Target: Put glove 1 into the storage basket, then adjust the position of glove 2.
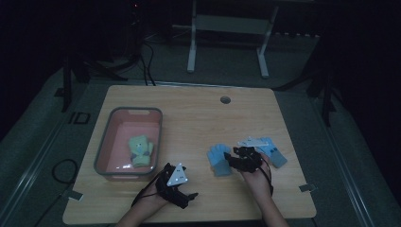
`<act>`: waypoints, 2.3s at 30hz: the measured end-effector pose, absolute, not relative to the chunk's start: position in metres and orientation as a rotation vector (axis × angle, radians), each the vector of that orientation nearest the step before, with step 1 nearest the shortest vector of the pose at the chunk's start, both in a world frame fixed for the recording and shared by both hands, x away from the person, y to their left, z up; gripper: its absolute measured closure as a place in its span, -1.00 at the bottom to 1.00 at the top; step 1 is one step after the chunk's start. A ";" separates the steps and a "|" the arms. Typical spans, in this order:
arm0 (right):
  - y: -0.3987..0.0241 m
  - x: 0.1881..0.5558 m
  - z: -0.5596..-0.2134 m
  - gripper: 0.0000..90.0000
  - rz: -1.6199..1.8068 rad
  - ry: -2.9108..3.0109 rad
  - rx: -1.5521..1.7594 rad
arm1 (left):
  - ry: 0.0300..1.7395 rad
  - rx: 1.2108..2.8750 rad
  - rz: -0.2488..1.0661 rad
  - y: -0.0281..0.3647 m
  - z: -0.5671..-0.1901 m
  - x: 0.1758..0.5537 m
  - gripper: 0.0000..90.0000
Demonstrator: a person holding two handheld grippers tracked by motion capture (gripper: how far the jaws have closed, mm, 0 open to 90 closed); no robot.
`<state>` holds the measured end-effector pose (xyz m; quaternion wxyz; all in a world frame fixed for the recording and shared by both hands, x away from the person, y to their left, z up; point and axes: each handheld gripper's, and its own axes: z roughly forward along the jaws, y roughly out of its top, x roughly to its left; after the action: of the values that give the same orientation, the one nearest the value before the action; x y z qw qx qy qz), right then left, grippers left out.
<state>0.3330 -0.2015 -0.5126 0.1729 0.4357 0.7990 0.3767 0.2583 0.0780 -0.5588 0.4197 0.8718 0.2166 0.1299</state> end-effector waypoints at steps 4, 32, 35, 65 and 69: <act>-0.220 0.330 -0.504 0.18 1.078 2.265 1.225 | 0.537 2.193 0.325 0.077 -0.559 0.258 -0.94; -0.370 0.374 -0.500 0.37 1.025 2.321 1.095 | 0.554 2.187 0.327 0.080 -0.560 0.256 -0.94; -0.373 0.380 -0.510 0.38 1.041 2.332 1.118 | 0.543 2.184 0.308 0.080 -0.560 0.256 -0.94; -0.331 0.359 -0.507 0.90 0.838 2.014 1.506 | 0.538 2.172 0.343 0.081 -0.556 0.255 -0.94; -0.326 0.351 -0.501 0.91 0.901 1.940 1.605 | 0.535 2.171 0.342 0.080 -0.556 0.254 -0.94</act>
<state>0.3511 -0.3258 -0.5010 0.2313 0.5839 0.7058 0.3277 0.2544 0.0804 -0.5557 0.4258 0.8684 0.2140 0.1369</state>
